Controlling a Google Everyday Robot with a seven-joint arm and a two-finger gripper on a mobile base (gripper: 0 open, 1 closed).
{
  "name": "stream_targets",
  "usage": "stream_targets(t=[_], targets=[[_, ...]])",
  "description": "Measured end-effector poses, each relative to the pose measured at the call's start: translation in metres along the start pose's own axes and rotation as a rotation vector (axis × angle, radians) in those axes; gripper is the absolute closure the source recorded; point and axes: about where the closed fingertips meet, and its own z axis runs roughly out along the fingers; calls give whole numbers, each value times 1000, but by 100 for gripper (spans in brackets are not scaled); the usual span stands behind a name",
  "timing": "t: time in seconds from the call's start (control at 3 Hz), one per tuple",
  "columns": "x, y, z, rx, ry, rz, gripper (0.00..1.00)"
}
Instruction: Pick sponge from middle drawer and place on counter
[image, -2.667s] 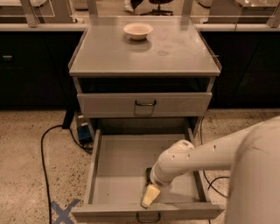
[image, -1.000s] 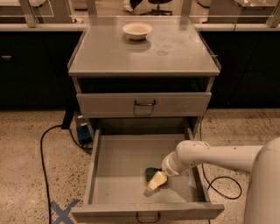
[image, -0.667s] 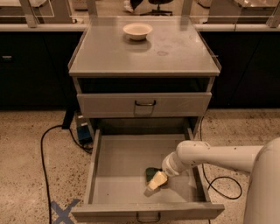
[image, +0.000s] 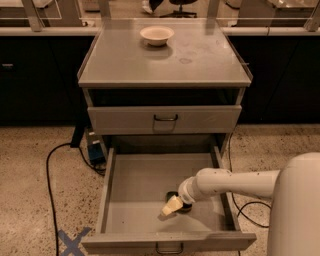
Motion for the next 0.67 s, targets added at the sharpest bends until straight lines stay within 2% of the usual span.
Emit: stream_targets(t=[0.33, 0.67], targets=[[1, 0, 1, 0, 4, 2, 0], [21, -3, 13, -7, 45, 39, 0]])
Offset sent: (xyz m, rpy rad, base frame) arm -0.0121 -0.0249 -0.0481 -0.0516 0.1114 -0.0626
